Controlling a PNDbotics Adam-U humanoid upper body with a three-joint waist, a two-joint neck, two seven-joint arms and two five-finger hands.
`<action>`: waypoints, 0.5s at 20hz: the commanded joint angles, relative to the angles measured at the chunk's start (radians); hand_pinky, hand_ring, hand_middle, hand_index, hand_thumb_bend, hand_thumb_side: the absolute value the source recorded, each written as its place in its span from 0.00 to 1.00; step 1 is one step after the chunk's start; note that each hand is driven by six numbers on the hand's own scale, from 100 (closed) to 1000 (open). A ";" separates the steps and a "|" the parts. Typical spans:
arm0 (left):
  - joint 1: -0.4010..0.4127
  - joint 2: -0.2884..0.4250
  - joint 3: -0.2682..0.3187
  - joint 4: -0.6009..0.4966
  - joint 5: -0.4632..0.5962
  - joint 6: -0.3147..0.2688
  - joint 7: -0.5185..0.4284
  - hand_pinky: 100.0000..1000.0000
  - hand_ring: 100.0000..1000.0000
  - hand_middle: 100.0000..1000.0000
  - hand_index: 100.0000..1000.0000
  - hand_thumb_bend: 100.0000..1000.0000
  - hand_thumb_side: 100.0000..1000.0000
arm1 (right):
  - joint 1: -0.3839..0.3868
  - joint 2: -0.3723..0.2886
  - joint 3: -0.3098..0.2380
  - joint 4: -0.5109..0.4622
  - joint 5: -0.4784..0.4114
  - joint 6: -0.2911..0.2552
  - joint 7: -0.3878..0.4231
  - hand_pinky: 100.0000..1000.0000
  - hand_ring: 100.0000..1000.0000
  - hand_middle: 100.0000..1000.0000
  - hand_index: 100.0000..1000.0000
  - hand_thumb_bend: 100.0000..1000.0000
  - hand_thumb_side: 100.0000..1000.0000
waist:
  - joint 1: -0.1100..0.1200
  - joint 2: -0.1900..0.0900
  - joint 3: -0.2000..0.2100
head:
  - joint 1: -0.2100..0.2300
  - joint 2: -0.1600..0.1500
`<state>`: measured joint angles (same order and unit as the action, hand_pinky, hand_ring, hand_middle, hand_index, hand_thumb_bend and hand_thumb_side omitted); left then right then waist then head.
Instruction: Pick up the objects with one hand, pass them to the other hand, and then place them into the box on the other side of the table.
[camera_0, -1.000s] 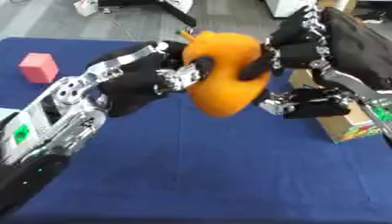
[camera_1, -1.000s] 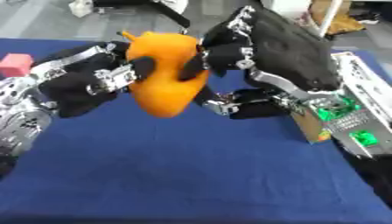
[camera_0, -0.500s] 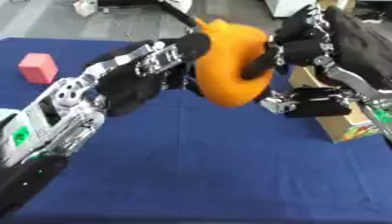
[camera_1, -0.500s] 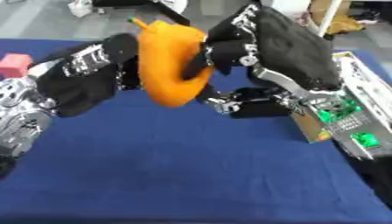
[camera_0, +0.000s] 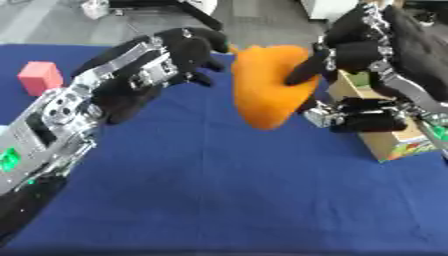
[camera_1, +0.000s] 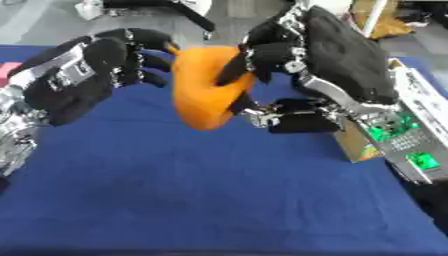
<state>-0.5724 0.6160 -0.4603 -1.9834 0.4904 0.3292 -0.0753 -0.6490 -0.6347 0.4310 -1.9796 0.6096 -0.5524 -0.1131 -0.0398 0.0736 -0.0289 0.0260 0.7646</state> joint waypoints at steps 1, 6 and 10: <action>0.019 0.041 0.052 -0.017 -0.034 -0.009 0.044 0.80 0.81 0.79 0.85 0.59 0.66 | 0.001 -0.062 -0.044 -0.020 0.010 0.012 -0.036 0.00 0.04 0.16 0.40 0.00 0.00 | -0.001 -0.014 -0.001 | 0.001 0.005; 0.110 0.060 0.102 -0.017 -0.064 -0.019 0.137 0.78 0.79 0.77 0.85 0.55 0.66 | 0.072 -0.149 -0.114 -0.020 0.006 0.062 -0.097 0.00 0.03 0.15 0.39 0.00 0.00 | -0.002 -0.009 0.001 | -0.012 0.005; 0.177 0.054 0.145 -0.017 -0.069 -0.042 0.209 0.77 0.78 0.75 0.85 0.53 0.65 | 0.157 -0.199 -0.172 -0.020 -0.017 0.141 -0.148 0.00 0.01 0.12 0.38 0.00 0.00 | -0.004 -0.004 0.006 | -0.057 0.005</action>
<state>-0.3876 0.6494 -0.3421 -1.9835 0.4298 0.2946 0.1103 -0.4836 -0.7900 0.2924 -1.9796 0.6028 -0.4349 -0.2443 -0.0398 0.0748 -0.0227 -0.0167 0.7647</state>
